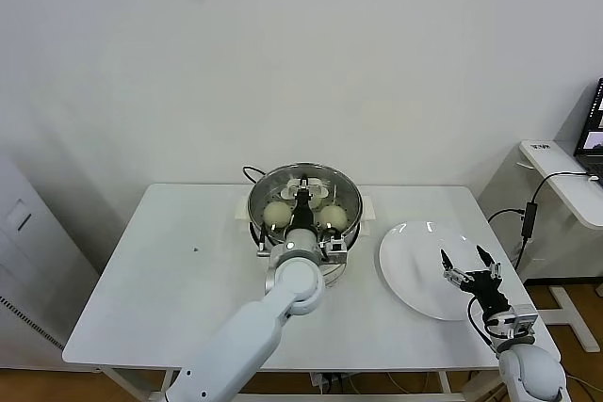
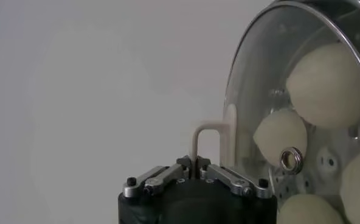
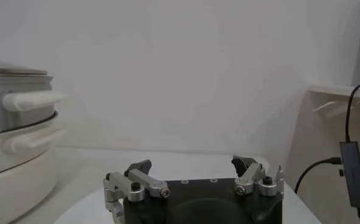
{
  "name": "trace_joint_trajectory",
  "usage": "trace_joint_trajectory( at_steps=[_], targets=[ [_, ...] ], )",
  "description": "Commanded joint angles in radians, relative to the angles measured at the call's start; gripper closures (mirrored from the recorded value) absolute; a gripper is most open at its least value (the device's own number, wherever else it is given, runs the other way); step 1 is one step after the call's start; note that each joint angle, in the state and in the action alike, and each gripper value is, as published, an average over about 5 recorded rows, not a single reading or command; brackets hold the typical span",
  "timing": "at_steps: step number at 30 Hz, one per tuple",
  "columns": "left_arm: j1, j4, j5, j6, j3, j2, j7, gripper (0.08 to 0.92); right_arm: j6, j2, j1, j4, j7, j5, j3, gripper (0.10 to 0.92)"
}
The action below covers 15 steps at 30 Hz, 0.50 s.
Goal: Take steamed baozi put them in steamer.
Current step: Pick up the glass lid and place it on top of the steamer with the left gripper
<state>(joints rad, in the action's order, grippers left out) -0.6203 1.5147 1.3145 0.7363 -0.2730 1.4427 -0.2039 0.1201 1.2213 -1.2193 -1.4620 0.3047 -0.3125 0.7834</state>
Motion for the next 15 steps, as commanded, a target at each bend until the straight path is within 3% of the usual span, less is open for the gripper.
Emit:
trace_joint_trajectory(
  at_steps=[1, 15],
  targets=[
    [-0.001, -0.011, -0.003, -0.023, -0.002, 0.002, 0.005, 0.892, -0.001, 0.003, 0.0, 0.002, 0.0, 0.001, 0.002, 0.203],
    [0.002, -0.015, -0.053, -0.034, -0.005, -0.009, 0.02, 0.886, 0.002, 0.015, -0.004, 0.007, 0.006, 0.001, 0.009, 0.203]
  ],
)
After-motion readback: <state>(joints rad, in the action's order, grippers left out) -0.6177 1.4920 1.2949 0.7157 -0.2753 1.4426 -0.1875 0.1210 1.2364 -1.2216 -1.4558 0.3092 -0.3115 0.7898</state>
